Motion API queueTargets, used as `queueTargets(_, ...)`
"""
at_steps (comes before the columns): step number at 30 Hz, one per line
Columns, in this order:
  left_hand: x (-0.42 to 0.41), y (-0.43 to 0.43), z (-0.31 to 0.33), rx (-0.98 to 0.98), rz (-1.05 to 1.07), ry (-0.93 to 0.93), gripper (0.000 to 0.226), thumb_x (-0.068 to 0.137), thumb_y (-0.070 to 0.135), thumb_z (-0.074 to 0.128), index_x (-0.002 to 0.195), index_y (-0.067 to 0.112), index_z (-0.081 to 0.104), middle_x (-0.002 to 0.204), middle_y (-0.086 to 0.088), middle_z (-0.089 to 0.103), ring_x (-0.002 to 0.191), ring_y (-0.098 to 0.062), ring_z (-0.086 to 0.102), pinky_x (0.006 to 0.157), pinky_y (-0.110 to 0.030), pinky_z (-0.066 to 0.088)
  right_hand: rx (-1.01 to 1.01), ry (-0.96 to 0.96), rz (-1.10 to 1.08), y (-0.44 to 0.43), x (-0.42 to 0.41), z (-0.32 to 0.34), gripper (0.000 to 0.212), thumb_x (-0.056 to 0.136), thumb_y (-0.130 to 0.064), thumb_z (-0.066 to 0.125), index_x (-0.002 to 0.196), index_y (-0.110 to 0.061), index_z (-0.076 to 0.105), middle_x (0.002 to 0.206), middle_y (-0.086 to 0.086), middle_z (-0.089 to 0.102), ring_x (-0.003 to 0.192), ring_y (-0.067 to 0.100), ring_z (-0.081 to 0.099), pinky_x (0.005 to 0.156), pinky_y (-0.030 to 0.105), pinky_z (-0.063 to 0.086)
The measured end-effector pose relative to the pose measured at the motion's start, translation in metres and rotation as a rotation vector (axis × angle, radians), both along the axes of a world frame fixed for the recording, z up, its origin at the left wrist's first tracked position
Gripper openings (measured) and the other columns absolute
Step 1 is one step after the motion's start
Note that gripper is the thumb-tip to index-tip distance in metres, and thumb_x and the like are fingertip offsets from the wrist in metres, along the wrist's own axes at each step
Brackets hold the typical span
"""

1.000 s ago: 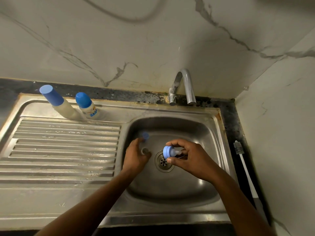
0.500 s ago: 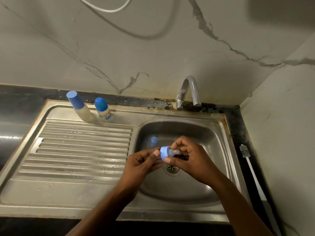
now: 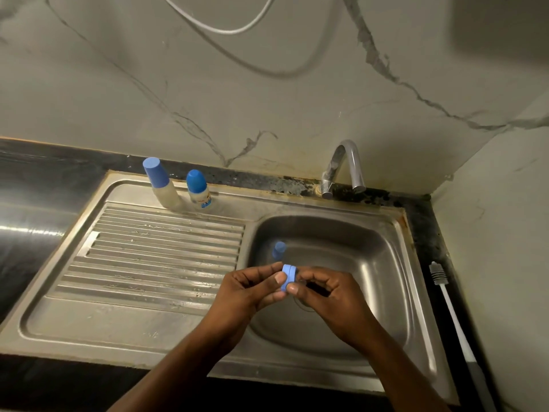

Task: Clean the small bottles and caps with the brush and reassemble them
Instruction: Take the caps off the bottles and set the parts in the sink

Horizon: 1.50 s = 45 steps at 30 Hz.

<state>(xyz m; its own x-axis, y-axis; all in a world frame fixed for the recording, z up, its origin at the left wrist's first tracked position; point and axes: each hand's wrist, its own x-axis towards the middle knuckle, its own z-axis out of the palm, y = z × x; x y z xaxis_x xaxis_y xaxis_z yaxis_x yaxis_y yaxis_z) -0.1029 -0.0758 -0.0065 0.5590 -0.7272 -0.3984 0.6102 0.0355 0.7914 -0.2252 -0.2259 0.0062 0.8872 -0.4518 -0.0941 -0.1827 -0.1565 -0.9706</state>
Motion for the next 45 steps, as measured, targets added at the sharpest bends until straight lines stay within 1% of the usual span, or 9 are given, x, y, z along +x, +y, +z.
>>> queueTargets(6, -0.004, 0.002, 0.004, 0.023, -0.005, -0.060, 0.034, 0.088, 0.018, 0.076, 0.119, 0.004, 0.079, 0.117, -0.017, 0.078, 0.114, -0.033, 0.074, 0.089, -0.028, 0.062, 0.028, -0.032, 0.045, 0.002, -0.005, 0.001, 0.020, 0.096, -0.015, 0.073, 0.114, -0.019, 0.081, 0.121, -0.010, 0.075, 0.119, 0.012, 0.068, 0.100, 0.026, 0.053)
queueTargets(12, -0.004, -0.003, 0.014, 0.025, -0.028, -0.157, 0.032, 0.087, 0.023, 0.079, 0.115, 0.010, 0.081, 0.113, -0.016, 0.079, 0.111, -0.030, 0.075, 0.089, -0.029, 0.061, 0.023, -0.056, 0.019, 0.002, -0.009, -0.001, 0.018, 0.097, -0.017, 0.070, 0.109, -0.019, 0.082, 0.123, -0.007, 0.074, 0.120, 0.015, 0.067, 0.097, 0.024, 0.052)
queueTargets(15, -0.003, -0.004, 0.016, 0.007, -0.055, -0.183, 0.031, 0.091, 0.023, 0.075, 0.118, 0.009, 0.080, 0.115, -0.015, 0.079, 0.113, -0.029, 0.075, 0.094, -0.032, 0.060, 0.055, -0.050, -0.004, -0.003, -0.012, 0.000, 0.018, 0.097, -0.017, 0.070, 0.111, -0.019, 0.082, 0.121, -0.004, 0.076, 0.113, 0.021, 0.070, 0.094, 0.034, 0.056)
queueTargets(19, -0.005, -0.002, 0.009, -0.017, -0.028, -0.124, 0.028, 0.092, 0.016, 0.072, 0.116, 0.003, 0.079, 0.117, -0.018, 0.078, 0.115, -0.031, 0.074, 0.097, -0.032, 0.060, 0.079, -0.011, -0.033, -0.008, -0.014, 0.002, 0.019, 0.097, -0.024, 0.072, 0.114, -0.027, 0.080, 0.109, 0.009, 0.078, 0.097, 0.049, 0.065, 0.083, 0.060, 0.053)
queueTargets(22, -0.006, -0.001, 0.002, 0.017, 0.006, -0.129, 0.024, 0.089, 0.018, 0.074, 0.106, 0.004, 0.083, 0.113, -0.018, 0.079, 0.113, -0.032, 0.075, 0.094, -0.032, 0.061, 0.093, -0.008, -0.071, -0.008, -0.014, 0.000, 0.015, 0.092, -0.019, 0.077, 0.106, -0.018, 0.081, 0.102, 0.003, 0.080, 0.092, 0.030, 0.074, 0.083, 0.046, 0.058)
queueTargets(26, -0.004, 0.006, -0.007, 0.068, 0.046, -0.142, 0.024, 0.089, 0.019, 0.075, 0.103, 0.002, 0.083, 0.109, -0.018, 0.079, 0.111, -0.032, 0.075, 0.100, -0.039, 0.059, 0.141, -0.012, -0.157, -0.011, -0.011, -0.011, 0.020, 0.083, -0.018, 0.086, 0.094, -0.009, 0.071, 0.089, 0.015, 0.077, 0.085, 0.046, 0.069, 0.076, 0.051, 0.058)
queueTargets(35, 0.007, 0.033, -0.029, 0.175, 0.151, -0.109, 0.018, 0.095, 0.013, 0.074, 0.102, -0.001, 0.082, 0.108, -0.021, 0.079, 0.114, -0.031, 0.074, 0.110, -0.046, 0.052, 0.139, 0.161, -0.068, -0.030, 0.004, -0.046, 0.036, 0.085, -0.018, 0.086, 0.117, -0.019, 0.071, 0.104, 0.001, 0.080, 0.094, 0.022, 0.077, 0.081, 0.041, 0.064)
queueTargets(40, 0.009, 0.043, -0.042, 0.222, 0.211, -0.049, 0.017, 0.092, 0.013, 0.076, 0.097, -0.002, 0.082, 0.106, -0.026, 0.077, 0.111, -0.037, 0.074, 0.111, -0.048, 0.052, -0.122, 0.368, 0.094, -0.030, 0.026, -0.117, 0.039, 0.074, -0.036, 0.092, 0.108, -0.027, 0.075, 0.099, -0.012, 0.077, 0.091, 0.003, 0.073, 0.083, 0.024, 0.059)
queueTargets(45, 0.006, 0.048, -0.048, 0.256, 0.261, -0.016, 0.019, 0.092, 0.010, 0.076, 0.099, -0.007, 0.079, 0.105, -0.028, 0.077, 0.109, -0.039, 0.075, 0.108, -0.047, 0.054, -0.454, 0.540, 0.288, -0.022, 0.054, -0.176, 0.024, 0.080, -0.033, 0.079, 0.101, -0.025, 0.072, 0.096, -0.007, 0.072, 0.087, 0.011, 0.069, 0.078, 0.037, 0.059)
